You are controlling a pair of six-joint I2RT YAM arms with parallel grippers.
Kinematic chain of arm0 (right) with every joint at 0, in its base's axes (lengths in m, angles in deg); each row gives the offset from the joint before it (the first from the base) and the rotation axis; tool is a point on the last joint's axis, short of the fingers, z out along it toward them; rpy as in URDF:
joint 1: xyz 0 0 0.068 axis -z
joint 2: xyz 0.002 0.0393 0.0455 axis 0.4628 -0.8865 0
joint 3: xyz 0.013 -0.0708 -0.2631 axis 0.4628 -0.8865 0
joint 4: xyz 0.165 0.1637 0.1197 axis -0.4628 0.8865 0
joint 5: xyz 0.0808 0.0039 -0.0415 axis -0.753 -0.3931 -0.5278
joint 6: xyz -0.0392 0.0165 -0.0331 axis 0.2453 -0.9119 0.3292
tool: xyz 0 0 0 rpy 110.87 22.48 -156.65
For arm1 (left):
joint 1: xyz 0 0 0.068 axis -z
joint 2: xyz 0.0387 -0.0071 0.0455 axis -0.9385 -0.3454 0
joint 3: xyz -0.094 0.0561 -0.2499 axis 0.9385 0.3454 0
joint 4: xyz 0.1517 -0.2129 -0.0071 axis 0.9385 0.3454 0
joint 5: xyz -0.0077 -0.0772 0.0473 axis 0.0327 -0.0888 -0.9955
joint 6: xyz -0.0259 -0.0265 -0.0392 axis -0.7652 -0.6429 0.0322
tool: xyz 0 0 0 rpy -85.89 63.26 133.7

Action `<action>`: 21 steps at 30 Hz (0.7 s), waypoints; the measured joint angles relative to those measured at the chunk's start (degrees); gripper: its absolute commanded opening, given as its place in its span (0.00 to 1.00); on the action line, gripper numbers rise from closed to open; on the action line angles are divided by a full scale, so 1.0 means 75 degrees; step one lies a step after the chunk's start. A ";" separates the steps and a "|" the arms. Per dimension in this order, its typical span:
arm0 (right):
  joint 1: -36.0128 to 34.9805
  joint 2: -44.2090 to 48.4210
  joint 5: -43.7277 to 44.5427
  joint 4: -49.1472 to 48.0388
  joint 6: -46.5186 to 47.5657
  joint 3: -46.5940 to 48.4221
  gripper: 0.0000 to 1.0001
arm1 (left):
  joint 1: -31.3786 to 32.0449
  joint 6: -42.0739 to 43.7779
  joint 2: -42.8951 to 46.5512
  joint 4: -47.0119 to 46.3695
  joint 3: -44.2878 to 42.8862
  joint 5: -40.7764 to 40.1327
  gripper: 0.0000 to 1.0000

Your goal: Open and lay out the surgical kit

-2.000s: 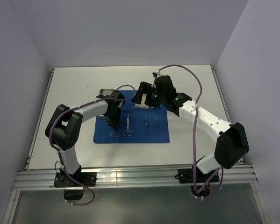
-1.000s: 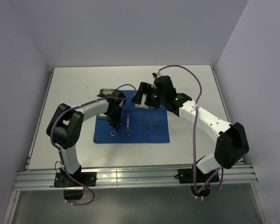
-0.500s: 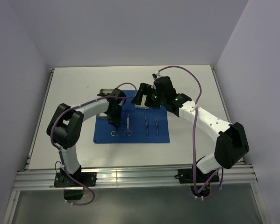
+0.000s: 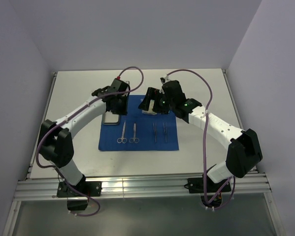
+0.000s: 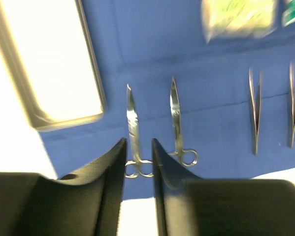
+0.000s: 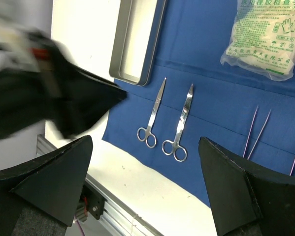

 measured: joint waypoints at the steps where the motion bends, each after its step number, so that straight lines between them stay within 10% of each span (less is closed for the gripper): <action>1: 0.0000 0.0000 0.0003 0.0000 0.0003 0.0000 0.96 | -0.0012 0.0268 0.0119 0.0015 -0.0184 -0.0117 0.38; 12: 0.0017 0.0172 0.0318 0.0233 0.0087 0.0000 0.99 | -0.1821 0.1859 -0.0624 0.0227 -0.1597 0.0125 0.33; 21: 0.0312 0.0589 0.0495 0.0356 0.0020 -0.0058 1.00 | -0.1716 0.1891 -0.1635 0.0525 -0.1912 0.0615 0.31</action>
